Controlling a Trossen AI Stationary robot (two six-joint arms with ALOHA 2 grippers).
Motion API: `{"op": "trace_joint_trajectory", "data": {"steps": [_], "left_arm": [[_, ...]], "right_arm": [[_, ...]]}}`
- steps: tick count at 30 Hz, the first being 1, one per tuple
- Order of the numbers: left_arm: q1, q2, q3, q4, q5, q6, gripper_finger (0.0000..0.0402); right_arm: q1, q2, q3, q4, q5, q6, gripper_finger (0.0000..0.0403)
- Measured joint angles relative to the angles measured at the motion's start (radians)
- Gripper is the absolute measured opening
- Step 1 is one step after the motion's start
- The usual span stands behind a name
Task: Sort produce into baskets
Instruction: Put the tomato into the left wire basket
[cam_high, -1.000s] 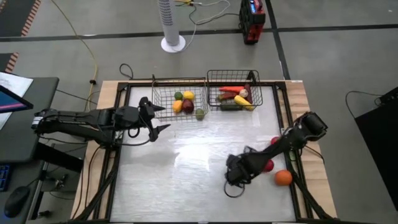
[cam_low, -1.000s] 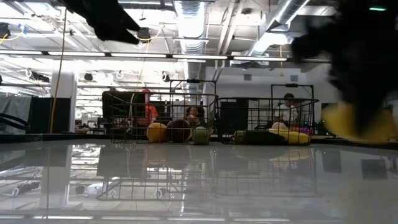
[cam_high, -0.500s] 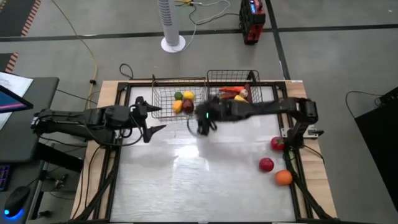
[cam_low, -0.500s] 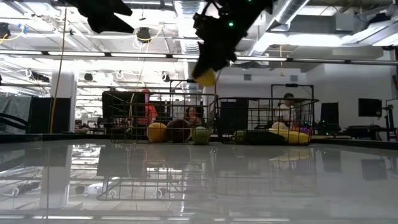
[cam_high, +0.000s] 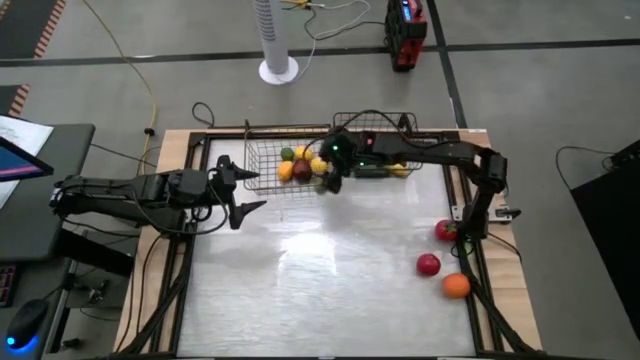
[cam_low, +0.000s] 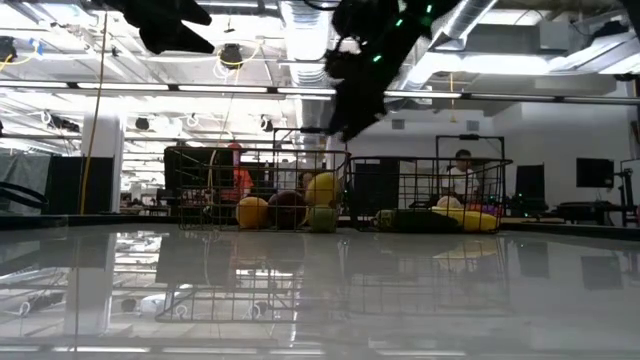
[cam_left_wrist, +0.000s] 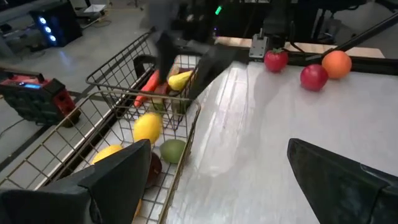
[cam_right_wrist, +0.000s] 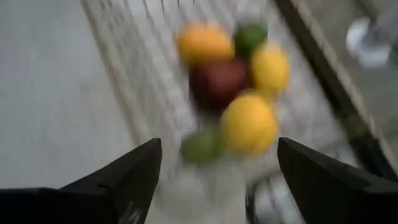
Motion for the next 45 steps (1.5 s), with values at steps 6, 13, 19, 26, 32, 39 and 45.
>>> {"op": "trace_joint_trajectory", "data": {"steps": [6, 13, 19, 26, 32, 39, 45], "left_arm": [[0.000, 0.000, 0.000, -0.019, 0.003, -0.009, 0.0366], [0.000, 0.000, -0.001, -0.032, 0.006, -0.036, 0.0366], [0.000, 0.000, -0.001, -0.034, 0.006, -0.044, 0.0366], [0.000, 0.000, -0.001, -0.035, 0.000, -0.054, 0.0366], [0.000, 0.000, -0.001, -0.041, -0.010, -0.044, 0.0366], [0.000, 0.000, -0.001, -0.078, -0.014, -0.044, 0.0366], [0.000, 0.000, -0.001, -0.077, -0.029, -0.044, 0.0366]], "right_arm": [[0.160, -0.087, -0.050, -0.477, 0.000, 0.196, 0.0361], [0.472, -0.274, -0.314, -0.543, -0.117, 0.677, 0.0356], [0.719, -0.320, -0.439, -0.591, -0.115, 0.920, 0.0364], [0.846, -0.257, -0.510, -0.611, -0.102, 0.978, 0.0393], [0.844, -0.225, -0.553, -0.610, -0.160, 0.978, 0.0395], [0.843, -0.223, -0.649, -0.546, -0.217, 0.943, 0.0387], [0.805, -0.223, -0.662, -0.523, -0.203, 0.895, 0.0333]]}}
